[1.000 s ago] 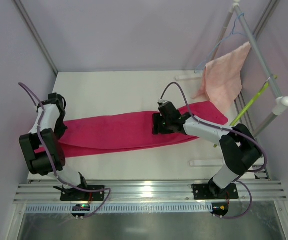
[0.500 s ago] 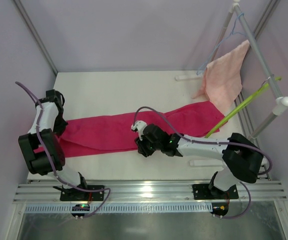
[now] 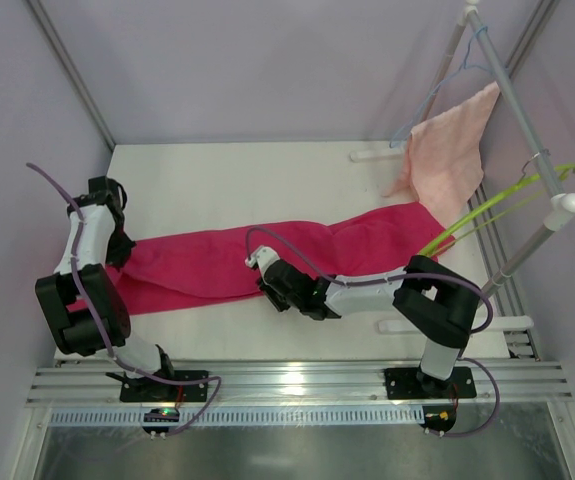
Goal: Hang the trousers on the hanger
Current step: Fold the trousers
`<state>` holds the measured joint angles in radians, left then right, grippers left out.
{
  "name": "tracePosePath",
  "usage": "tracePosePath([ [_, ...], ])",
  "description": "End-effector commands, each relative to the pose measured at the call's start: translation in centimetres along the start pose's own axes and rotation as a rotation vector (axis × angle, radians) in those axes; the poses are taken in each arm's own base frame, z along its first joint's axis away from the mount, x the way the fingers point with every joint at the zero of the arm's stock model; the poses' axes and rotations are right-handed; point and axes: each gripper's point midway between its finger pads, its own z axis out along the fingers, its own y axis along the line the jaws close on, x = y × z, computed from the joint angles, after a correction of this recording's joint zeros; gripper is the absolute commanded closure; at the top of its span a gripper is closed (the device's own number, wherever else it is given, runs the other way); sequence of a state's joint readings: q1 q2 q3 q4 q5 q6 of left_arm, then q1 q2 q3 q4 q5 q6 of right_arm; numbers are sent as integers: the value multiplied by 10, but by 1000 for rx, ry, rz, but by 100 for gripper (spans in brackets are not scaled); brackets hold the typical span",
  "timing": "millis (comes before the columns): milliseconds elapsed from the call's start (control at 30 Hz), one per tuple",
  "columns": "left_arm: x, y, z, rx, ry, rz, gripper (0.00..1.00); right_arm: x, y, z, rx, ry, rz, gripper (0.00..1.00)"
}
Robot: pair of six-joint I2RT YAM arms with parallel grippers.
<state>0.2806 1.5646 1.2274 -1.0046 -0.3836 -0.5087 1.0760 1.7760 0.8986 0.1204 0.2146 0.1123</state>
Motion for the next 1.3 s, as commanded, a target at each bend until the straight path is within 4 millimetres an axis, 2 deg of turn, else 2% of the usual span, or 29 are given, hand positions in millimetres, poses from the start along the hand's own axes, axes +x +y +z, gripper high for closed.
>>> tracePosePath([
  [0, -20, -1, -16, 20, -67, -1, 100, -17, -30, 1, 188, -78, 96, 68],
  [100, -21, -6, -20, 51, -62, -13, 99, -8, -47, -5, 309, -53, 186, 70],
  [200, -21, -14, -22, 89, -59, -15, 100, 0, -52, -18, 362, -1, 295, 66],
  [233, -20, -16, -23, 96, -58, -13, 100, 1, -50, -22, 374, 10, 380, 64],
  [267, -20, -19, -23, 107, -59, 0, 100, 17, -54, -33, 422, 90, 395, 60],
  [300, -19, -20, -23, 108, -55, 1, 100, 6, -58, -42, 461, 88, 445, 59],
  [367, -19, -20, -23, 109, -57, 5, 100, 12, -65, -58, 509, 140, 527, 58],
  [433, -20, -20, -23, 110, -66, 9, 100, 7, -59, -71, 444, 151, 633, 58],
  [467, -20, -19, -24, 109, -68, 10, 100, 15, -53, -72, 389, 196, 766, 58],
  [533, -20, -19, -23, 112, -71, 17, 100, 16, -51, -83, 375, 211, 977, 58],
  [567, -19, -21, -24, 126, -72, 18, 100, 18, -42, -84, 353, 243, 1116, 58],
  [667, -19, -23, -22, 138, -80, 21, 100, 27, -45, -96, 447, 231, 1313, 58],
  [733, -19, -21, -22, 130, -86, 33, 100, 32, -51, -95, 504, 174, 1430, 58],
  [867, -30, -12, -21, 77, -129, 40, 100, 48, -62, -95, 601, 172, 1511, 59],
  [933, -32, -16, -25, 101, -131, 26, 100, 59, -67, -93, 631, 176, 1547, 59],
  [967, -35, -20, -28, 122, -141, 16, 100, 75, -70, -94, 661, 192, 1561, 59],
  [1033, -37, -27, -33, 163, -144, 0, 99, 90, -79, -94, 687, 209, 1617, 60],
  [1067, -38, -29, -34, 177, -144, -6, 100, 91, -83, -91, 668, 193, 1642, 62],
  [1100, -41, -30, -37, 184, -147, -9, 100, 104, -87, -94, 682, 200, 1648, 62],
  [1167, -42, -33, -37, 192, -138, -7, 100, 112, -102, -98, 723, 170, 1658, 62],
  [1267, -42, -34, -36, 194, -137, -5, 100, 108, -119, -104, 761, 114, 1655, 62],
])
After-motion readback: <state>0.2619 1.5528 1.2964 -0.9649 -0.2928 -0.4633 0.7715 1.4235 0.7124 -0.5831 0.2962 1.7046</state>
